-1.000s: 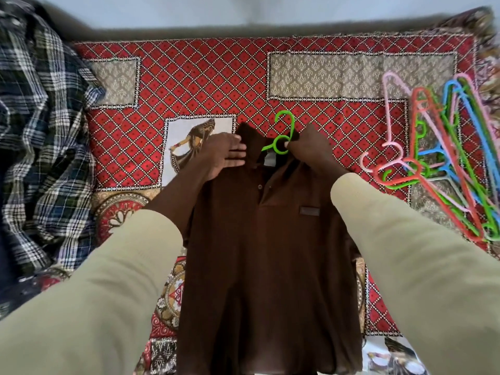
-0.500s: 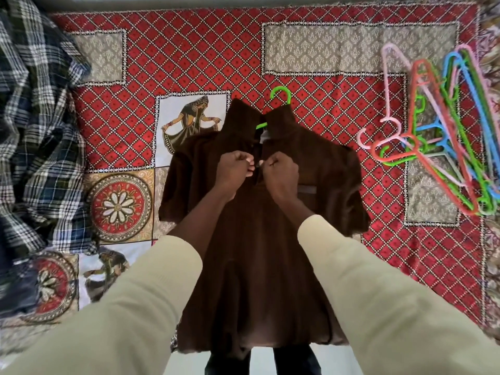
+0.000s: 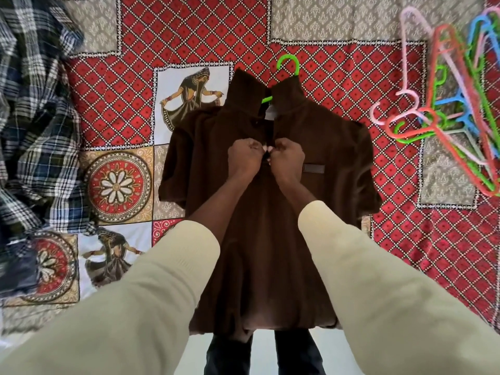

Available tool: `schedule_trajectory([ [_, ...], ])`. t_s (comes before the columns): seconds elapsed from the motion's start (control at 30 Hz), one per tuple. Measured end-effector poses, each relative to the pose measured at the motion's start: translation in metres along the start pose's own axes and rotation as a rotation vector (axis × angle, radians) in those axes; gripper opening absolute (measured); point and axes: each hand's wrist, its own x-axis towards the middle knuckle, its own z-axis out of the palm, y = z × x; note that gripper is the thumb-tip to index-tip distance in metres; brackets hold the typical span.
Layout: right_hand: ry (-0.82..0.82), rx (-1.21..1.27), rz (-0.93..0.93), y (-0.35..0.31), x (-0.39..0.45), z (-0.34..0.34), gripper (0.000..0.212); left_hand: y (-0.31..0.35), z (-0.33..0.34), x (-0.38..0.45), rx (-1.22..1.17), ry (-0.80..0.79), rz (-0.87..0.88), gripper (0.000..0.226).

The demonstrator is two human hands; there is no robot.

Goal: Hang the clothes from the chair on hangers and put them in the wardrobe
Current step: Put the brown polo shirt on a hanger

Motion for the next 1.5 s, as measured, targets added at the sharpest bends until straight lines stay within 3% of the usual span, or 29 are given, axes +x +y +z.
schedule_trajectory([
  [0.23,-0.091,0.349,0.159,0.007,0.001,-0.003,0.020,0.010,0.016,0.000,-0.069,0.158,-0.081,0.008],
  [0.53,-0.202,0.529,0.289,0.012,0.008,-0.008,0.018,0.011,0.013,-0.004,-0.313,0.003,-0.155,0.010],
  [0.7,-0.203,0.592,0.341,0.015,0.008,-0.007,0.025,0.011,0.015,-0.006,-0.335,0.005,-0.157,0.012],
  [0.83,-0.241,0.638,0.340,0.016,0.007,-0.010,0.017,0.008,0.017,-0.006,-0.351,0.018,-0.166,0.014],
  [0.97,-0.231,0.788,0.448,0.011,0.010,-0.016,0.020,0.007,0.018,-0.006,-0.358,0.038,-0.181,0.009],
  [1.23,-0.195,0.507,0.418,0.001,0.017,-0.014,0.014,0.004,0.013,0.003,-0.333,-0.039,-0.217,0.015],
  [1.4,-0.141,0.401,0.250,0.006,0.013,-0.008,0.011,0.008,0.009,0.005,-0.340,-0.079,-0.241,0.015],
  [1.5,-0.059,0.228,0.132,0.012,0.011,-0.001,0.020,0.009,0.009,0.005,-0.361,-0.090,-0.234,0.028],
])
